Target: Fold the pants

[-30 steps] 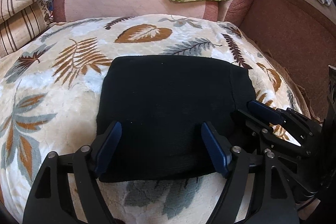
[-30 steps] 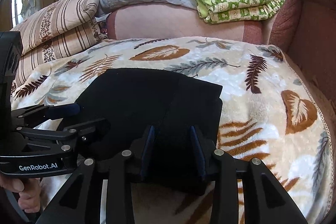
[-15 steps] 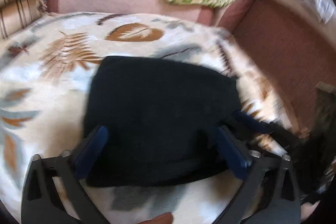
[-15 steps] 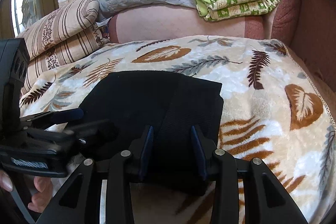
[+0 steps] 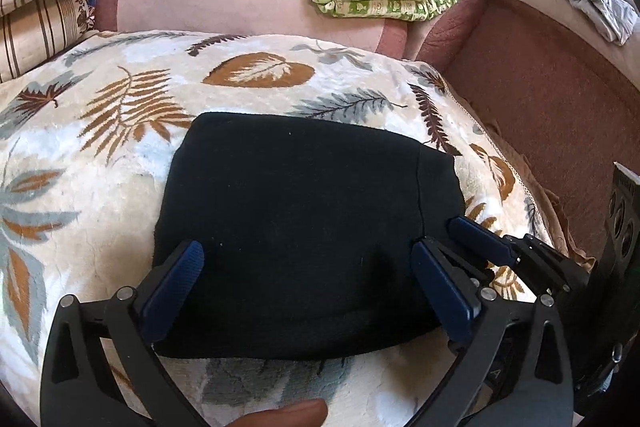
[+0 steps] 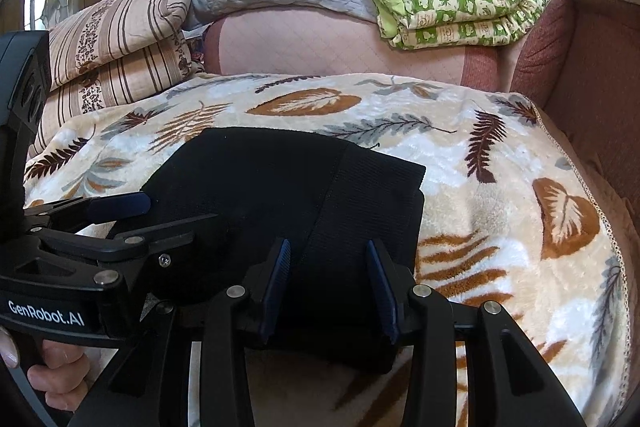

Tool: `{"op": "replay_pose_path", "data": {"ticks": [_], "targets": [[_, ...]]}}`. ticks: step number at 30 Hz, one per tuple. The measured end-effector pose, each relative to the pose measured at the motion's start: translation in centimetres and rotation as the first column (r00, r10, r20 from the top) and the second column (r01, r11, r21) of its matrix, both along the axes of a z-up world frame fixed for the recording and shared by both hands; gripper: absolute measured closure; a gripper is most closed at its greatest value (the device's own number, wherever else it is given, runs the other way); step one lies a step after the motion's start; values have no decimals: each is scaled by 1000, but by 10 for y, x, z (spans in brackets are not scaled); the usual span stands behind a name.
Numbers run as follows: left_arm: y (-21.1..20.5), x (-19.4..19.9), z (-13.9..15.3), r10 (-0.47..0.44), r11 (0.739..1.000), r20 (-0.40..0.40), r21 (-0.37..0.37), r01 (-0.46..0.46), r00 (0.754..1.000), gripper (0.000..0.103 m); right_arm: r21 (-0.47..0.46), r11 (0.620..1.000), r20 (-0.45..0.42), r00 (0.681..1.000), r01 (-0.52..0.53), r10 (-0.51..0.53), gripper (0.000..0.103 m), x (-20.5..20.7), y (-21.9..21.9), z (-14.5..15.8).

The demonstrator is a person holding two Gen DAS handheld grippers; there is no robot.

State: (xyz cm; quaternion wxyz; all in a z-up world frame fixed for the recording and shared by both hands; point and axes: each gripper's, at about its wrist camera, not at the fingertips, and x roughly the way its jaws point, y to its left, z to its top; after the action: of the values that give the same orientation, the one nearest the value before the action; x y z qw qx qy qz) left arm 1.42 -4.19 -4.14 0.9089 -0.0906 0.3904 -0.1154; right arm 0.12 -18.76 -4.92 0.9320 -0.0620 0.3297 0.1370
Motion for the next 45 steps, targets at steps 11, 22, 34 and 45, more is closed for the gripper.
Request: {"op": "replay_pose_path", "data": {"ticks": [11, 22, 34, 45], "targets": [[11, -33, 21, 86, 992, 63, 86, -91, 994, 0, -123, 973, 147, 974, 193, -174, 32, -41, -21, 30], [3, -66, 2, 118, 983, -42, 150, -110, 992, 0, 19, 974, -40, 974, 225, -224, 23, -68, -51, 21], [-3, -64, -6, 110, 979, -62, 179, -98, 992, 0, 28, 981, -25, 981, 193, -193, 23, -68, -43, 23], [-4, -68, -5, 109, 971, -24, 215, -101, 994, 0, 33, 978, -33, 978, 205, -204, 23, -67, -44, 22]]}}
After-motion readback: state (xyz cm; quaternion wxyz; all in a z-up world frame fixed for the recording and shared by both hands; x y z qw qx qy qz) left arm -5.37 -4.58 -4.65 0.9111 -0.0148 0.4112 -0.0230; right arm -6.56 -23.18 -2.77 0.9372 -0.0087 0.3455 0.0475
